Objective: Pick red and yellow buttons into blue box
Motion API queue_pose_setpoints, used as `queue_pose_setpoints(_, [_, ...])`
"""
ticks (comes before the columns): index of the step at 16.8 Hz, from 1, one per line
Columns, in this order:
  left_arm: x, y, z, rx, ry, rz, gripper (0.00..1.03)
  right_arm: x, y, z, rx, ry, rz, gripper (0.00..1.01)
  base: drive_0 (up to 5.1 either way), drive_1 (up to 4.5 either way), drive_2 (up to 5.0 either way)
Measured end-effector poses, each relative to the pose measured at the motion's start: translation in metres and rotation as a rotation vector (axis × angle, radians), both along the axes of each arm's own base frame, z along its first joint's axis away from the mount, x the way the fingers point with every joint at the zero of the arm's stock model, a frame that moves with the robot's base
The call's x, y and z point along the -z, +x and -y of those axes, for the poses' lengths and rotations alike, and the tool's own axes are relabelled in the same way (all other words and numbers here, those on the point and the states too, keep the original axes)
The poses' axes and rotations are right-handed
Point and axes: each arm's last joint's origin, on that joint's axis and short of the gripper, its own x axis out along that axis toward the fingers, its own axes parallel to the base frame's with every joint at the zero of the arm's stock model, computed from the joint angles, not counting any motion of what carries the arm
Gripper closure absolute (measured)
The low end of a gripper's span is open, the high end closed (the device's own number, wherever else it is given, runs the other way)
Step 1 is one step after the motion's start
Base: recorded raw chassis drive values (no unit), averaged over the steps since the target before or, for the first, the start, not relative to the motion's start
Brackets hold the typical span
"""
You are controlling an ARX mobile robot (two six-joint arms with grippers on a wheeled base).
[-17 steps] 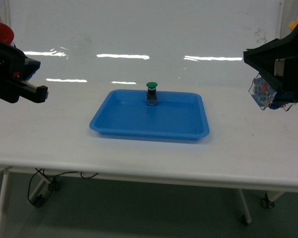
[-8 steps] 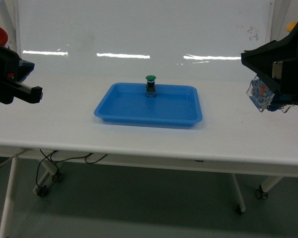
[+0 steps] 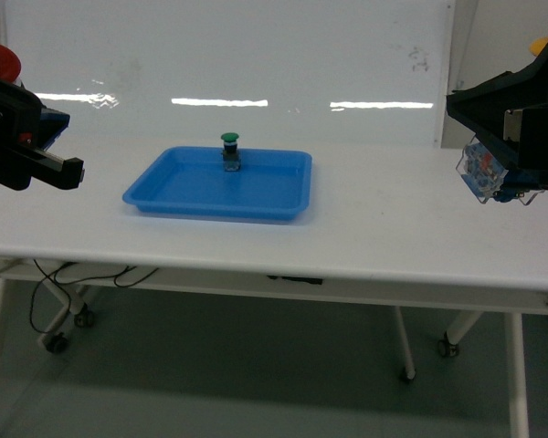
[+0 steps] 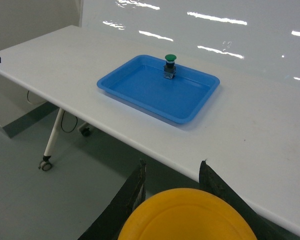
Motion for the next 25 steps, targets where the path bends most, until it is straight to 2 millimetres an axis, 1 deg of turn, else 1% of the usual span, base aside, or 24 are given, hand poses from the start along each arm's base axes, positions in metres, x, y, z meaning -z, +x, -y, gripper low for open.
queue_pose_setpoints(25, [0.0003, -0.0002, 0.0011, 0.006, 0.0, -0.003, 0.78, 0.0001, 0.0001, 0.0002, 0.002, 0.0, 0.0, 0.72, 4.7, -2.34, -2.3])
